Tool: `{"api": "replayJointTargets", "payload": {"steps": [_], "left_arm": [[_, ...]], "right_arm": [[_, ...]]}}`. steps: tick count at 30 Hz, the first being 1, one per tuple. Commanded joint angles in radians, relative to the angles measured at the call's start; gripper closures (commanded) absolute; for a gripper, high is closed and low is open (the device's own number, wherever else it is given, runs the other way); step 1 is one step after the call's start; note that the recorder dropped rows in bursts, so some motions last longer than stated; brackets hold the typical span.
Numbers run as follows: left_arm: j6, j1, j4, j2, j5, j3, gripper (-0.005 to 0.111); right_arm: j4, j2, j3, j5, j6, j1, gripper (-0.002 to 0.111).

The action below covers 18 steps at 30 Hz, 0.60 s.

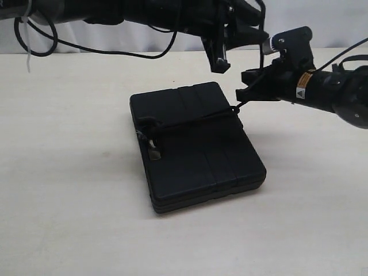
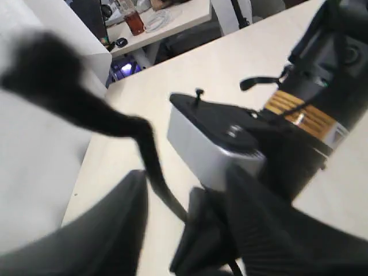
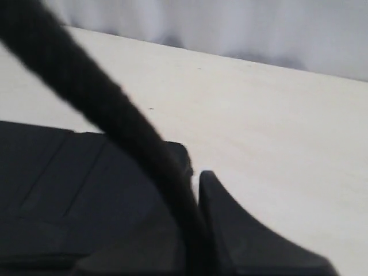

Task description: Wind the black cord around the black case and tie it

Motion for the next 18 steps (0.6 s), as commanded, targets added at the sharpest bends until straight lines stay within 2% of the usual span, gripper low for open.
{"api": "replayJointTargets", "payload": {"steps": [1,3,5,10,11,15,18], "left_arm": [[-0.077,0.0,0.13,-0.001,0.015,-0.004,0.041],[-0.141,0.0,0.208,-0.001,0.008,-0.004,0.039],[-0.19,0.0,0.282,-0.001,0.008,-0.004,0.039],[-0.264,0.0,0.35,-0.001,0.012,-0.004,0.039],[-0.266,0.0,0.352,-0.001,0.012,-0.004,0.039],[-0.304,0.0,0.379,-0.001,0.007,-0.004,0.04],[-0.413,0.0,0.53,-0.006,0.0,-0.004,0.04]], "right_arm": [[0.241,-0.001,-0.004,0.105,-0.073,-0.039,0.104],[0.285,-0.001,-0.004,0.139,-0.073,-0.073,0.103],[0.285,0.003,-0.004,0.16,-0.073,-0.108,0.098],[0.285,0.009,-0.004,0.248,-0.075,-0.191,0.07],[0.285,0.01,-0.004,0.291,-0.075,-0.224,0.06],[0.285,-0.013,-0.004,0.364,-0.077,-0.269,0.058],[0.245,-0.157,-0.004,0.501,-0.081,-0.294,0.058]]}}
